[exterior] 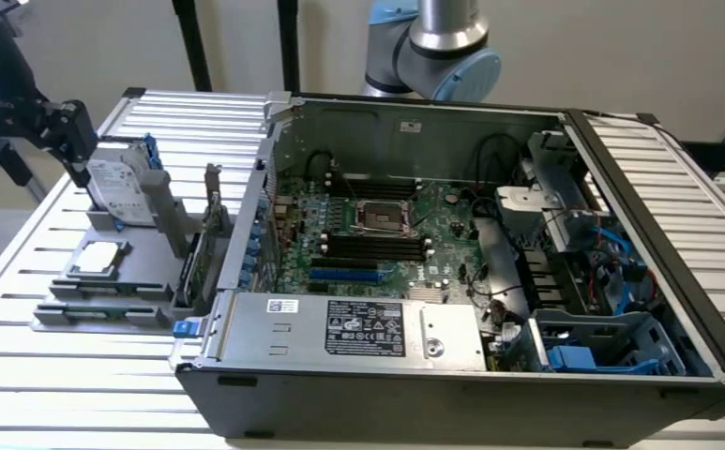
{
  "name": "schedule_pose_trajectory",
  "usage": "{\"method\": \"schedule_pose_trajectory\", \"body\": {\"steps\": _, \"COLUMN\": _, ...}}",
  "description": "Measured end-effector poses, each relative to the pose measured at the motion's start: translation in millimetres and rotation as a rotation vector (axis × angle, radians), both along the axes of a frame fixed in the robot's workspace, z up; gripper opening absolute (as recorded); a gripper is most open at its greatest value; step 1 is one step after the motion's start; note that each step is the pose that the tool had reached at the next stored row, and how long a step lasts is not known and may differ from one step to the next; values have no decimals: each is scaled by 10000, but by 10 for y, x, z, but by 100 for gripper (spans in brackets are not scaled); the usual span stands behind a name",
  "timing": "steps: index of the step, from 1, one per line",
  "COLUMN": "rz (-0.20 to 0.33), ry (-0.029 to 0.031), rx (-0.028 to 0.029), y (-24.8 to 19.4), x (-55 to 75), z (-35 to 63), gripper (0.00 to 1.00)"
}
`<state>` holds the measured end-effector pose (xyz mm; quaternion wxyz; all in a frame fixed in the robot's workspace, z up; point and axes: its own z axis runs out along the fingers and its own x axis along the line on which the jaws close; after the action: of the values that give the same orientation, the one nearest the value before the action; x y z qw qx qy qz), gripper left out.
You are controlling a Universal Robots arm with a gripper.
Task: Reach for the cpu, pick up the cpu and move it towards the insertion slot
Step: 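Pick up the cpu and move it towards the insertion slot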
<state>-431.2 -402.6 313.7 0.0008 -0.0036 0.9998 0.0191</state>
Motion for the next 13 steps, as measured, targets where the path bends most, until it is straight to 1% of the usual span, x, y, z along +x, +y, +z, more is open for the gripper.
{"method": "schedule_pose_trajectory", "body": {"steps": 13, "rz": -50, "ry": -1, "rx": 1, "y": -8, "x": 0, "z": -236, "gripper": 71}}
